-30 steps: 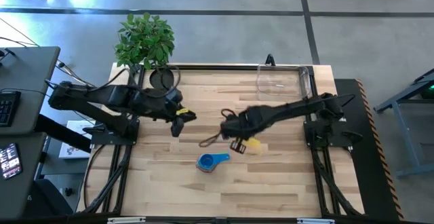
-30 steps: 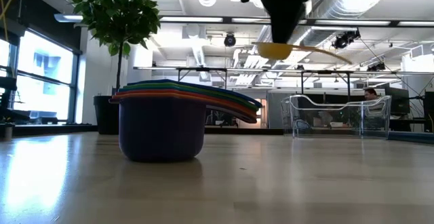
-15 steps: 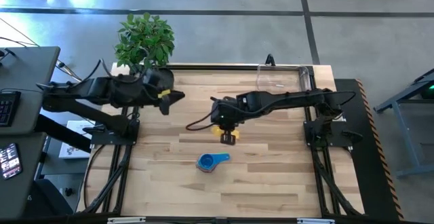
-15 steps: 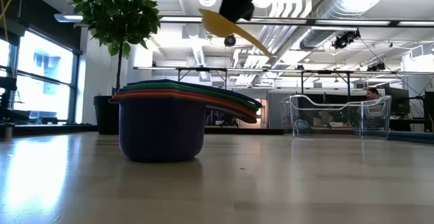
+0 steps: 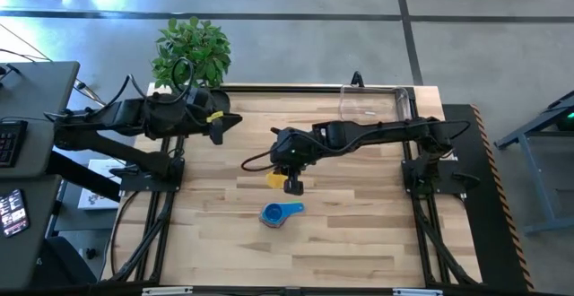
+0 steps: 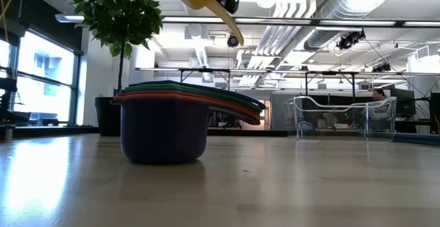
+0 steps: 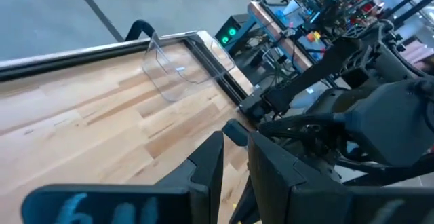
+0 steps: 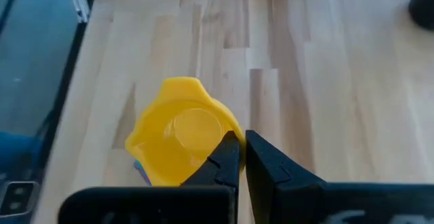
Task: Nest measuring cups in basket
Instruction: Stack the yellow measuring cup on top of the blue measuring cup
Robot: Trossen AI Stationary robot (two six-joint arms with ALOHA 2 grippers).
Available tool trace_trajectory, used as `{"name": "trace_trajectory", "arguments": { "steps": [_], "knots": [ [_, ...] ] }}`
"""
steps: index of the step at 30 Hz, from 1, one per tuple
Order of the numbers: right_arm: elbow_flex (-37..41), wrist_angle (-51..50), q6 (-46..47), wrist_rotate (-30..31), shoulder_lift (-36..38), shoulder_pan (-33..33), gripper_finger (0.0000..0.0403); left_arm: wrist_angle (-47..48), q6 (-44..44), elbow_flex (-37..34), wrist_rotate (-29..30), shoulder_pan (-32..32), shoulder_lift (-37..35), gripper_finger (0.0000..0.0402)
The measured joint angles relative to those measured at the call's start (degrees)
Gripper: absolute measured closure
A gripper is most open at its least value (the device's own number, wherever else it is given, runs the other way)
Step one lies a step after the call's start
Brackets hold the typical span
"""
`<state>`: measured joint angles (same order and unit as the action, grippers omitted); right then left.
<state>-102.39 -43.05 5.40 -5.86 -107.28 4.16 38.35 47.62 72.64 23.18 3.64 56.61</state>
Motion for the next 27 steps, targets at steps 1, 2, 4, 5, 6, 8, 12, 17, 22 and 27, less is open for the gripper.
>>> {"name": "trace_trajectory", "arguments": {
  "steps": [1,2,4,5,6,8,12,17,22,27],
  "knots": [
    [0.0,0.03,0.49,-0.6,-0.18,0.0,0.0403,0.06,0.75,0.0,-0.04,0.0,0.05,0.0342],
    [-0.02,0.03,1.21,-1.14,-0.3,0.04,0.0403,0.05,1.28,0.0,-0.08,0.0,0.05,0.0342],
    [-0.02,-1.13,2.15,-1.67,-0.42,0.23,0.0403,0.03,1.64,0.0,-0.33,0.19,0.37,0.0342],
    [-0.02,-2.23,2.12,-1.59,-0.4,0.4,0.0403,0.22,1.75,0.0,-0.82,0.38,0.72,0.0342],
    [-0.04,-3.79,2.04,-1.12,-0.4,0.51,0.0403,1.0,2.12,0.0,-1.7,0.63,1.14,0.0342],
    [-0.04,-8.27,1.25,1.24,-0.39,0.77,0.0403,3.38,4.34,-0.02,-3.11,1.44,2.48,0.0342],
    [-0.04,-15.47,-0.92,6.9,-0.14,0.74,0.0403,8.81,7.83,-0.04,-3.69,4.5,6.1,0.0342],
    [-0.04,-18.22,-2.9,6.84,-0.14,0.3,0.0403,12.31,11.95,-0.07,-3.88,8.45,12.21,0.0342],
    [-0.04,-18.98,-4.23,6.89,-0.14,-0.4,0.0403,14.49,14.94,-0.07,-8.26,12.06,17.95,0.0342],
    [-0.04,-18.95,-5.42,6.89,-0.14,-1.47,0.0403,16.09,19.73,-0.07,-11.19,15.18,22.72,0.0342]
  ]
}}
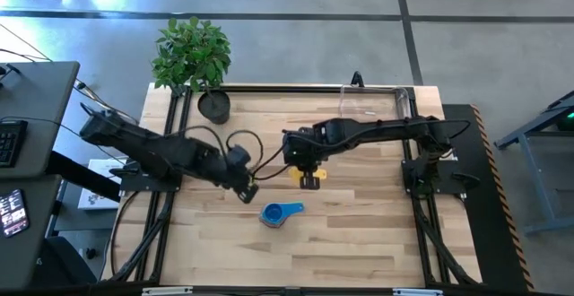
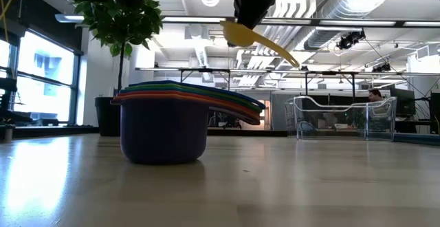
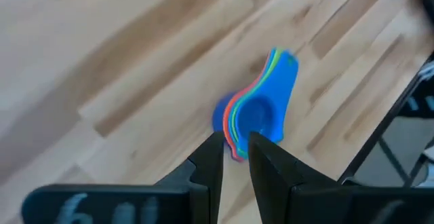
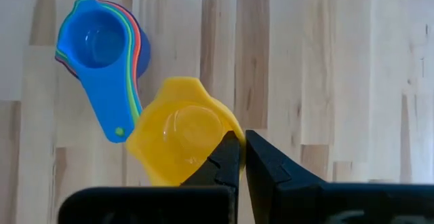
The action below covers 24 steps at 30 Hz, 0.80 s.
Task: Nest measuring cups in basket
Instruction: Stack the yellow measuring cup on top of the blue measuring cup
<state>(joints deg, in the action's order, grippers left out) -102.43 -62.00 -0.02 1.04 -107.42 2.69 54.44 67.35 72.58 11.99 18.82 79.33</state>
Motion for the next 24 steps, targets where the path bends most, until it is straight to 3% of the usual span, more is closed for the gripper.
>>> {"name": "trace_trajectory", "arguments": {
  "steps": [6,24],
  "knots": [
    [0.02,-0.5,-0.47,0.02,0.0,-1.17,0.0403,1.29,5.3,0.04,-2.91,3.03,4.5,0.0342],
    [0.02,-0.26,-1.52,0.04,0.04,-1.98,0.0403,0.96,22.56,0.02,-4.42,8.31,16.34,0.0342]
  ]
}}
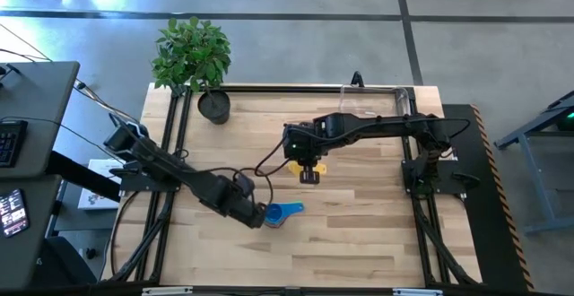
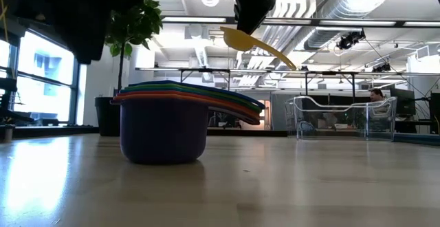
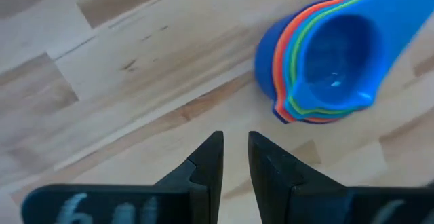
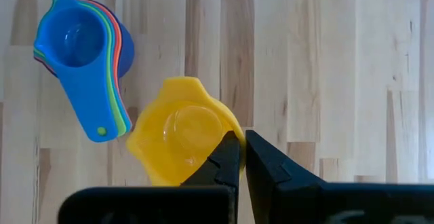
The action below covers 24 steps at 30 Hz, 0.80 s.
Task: Nest measuring cups in basket
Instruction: Stack the yellow measuring cup on top of the blue measuring cup
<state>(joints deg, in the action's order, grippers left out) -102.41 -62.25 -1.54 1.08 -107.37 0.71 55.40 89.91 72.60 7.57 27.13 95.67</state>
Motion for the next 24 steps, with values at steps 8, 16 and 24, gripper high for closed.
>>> {"name": "trace_trajectory", "arguments": {
  "steps": [8,16,24],
  "knots": [
    [0.02,-0.01,-0.01,0.0,0.0,0.02,0.0402,-0.7,4.45,0.0,-2.36,0.05,5.38,0.0342],
    [0.02,-0.01,-0.46,0.01,0.0,0.02,0.0402,-8.27,5.79,0.0,-3.55,-0.24,10.06,0.0342],
    [0.04,0.02,-0.69,0.0,0.0,0.02,0.0402,-9.14,5.44,0.02,-4.32,-2.02,10.96,0.0342]
  ]
}}
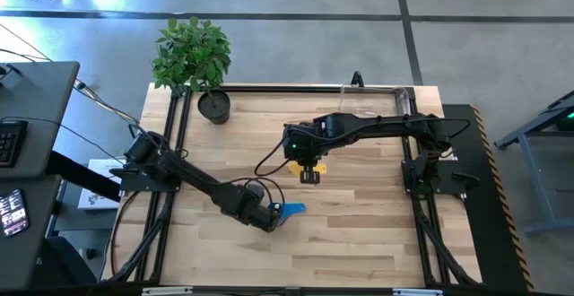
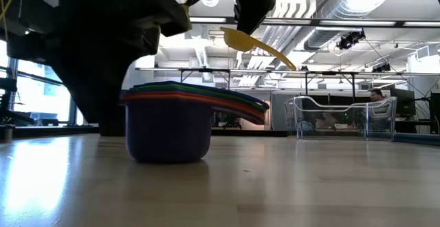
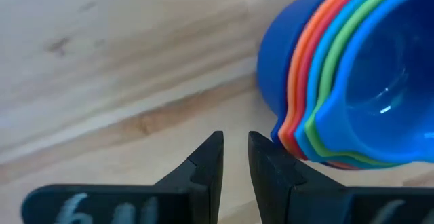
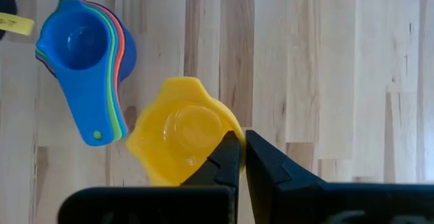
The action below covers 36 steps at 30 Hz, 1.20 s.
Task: Nest measuring cups in basket
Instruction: Stack the yellow measuring cup on top of the blue measuring cup
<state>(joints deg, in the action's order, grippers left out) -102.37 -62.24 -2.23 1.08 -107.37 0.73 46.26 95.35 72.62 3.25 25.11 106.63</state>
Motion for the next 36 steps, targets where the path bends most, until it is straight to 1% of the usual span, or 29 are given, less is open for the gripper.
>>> {"name": "trace_trajectory", "arguments": {
  "steps": [5,17,23,25,27,31,36],
  "knots": [
    [0.0,-0.02,-0.4,0.0,0.0,0.0,0.0402,-0.51,-1.82,0.0,-0.34,-1.53,0.0,0.0342],
    [0.0,-0.06,-0.01,0.02,0.0,0.0,0.0402,-6.42,-8.26,0.0,1.81,-5.59,0.0,0.0342],
    [0.0,-2.16,3.08,-0.02,0.0,0.0,0.0402,-7.38,-10.85,-0.01,-1.75,-6.04,0.0,0.0342],
    [0.0,-2.91,4.85,-0.26,0.0,0.0,0.0402,-6.95,-11.7,-0.02,-1.97,-5.99,-0.53,0.0342],
    [0.0,-3.44,6.48,-1.65,0.0,0.05,0.0402,-7.03,-12.67,0.02,-1.97,-5.97,-1.0,0.0342],
    [0.0,-3.37,9.76,-4.77,0.0,0.27,0.0402,-4.21,-15.49,0.02,-1.34,-6.04,-3.2,0.0342],
    [0.0,-2.81,13.9,-7.79,0.0,1.0,0.0402,2.08,-19.01,0.0,0.99,-6.39,-7.31,0.0342]
  ]
}}
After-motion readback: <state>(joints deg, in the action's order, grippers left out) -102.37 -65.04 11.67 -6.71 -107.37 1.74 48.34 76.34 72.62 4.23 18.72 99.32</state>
